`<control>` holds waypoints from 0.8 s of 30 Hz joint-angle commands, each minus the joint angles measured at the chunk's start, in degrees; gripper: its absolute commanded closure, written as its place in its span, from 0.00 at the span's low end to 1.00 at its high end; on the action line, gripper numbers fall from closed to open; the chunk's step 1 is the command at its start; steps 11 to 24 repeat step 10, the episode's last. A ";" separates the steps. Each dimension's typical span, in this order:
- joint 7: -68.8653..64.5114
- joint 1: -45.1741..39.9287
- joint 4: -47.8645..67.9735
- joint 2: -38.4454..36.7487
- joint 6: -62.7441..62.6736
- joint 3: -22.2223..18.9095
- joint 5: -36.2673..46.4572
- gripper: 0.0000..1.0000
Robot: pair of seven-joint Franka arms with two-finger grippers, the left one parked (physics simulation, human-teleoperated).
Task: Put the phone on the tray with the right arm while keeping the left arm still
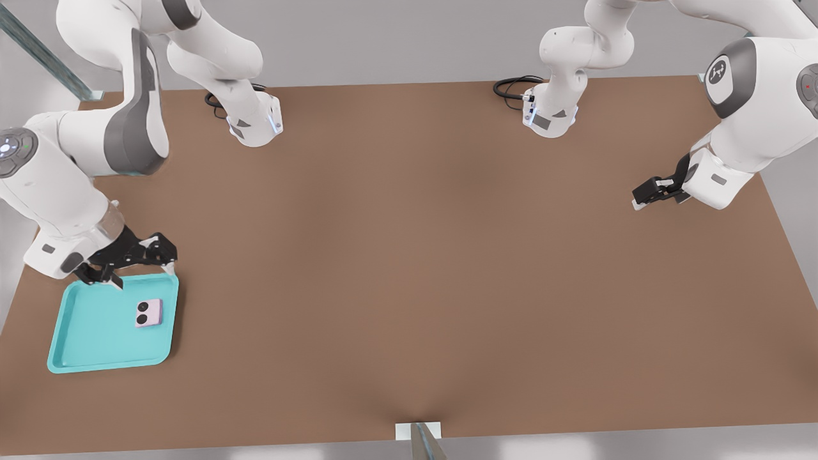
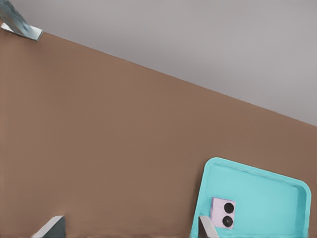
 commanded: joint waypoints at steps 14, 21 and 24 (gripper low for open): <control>12.08 16.66 -8.14 -5.90 -6.29 -17.15 2.18 0.00; 12.08 16.66 -8.14 -5.90 -6.29 -17.15 2.18 0.00; 12.08 16.66 -8.14 -5.90 -6.29 -17.15 2.18 0.00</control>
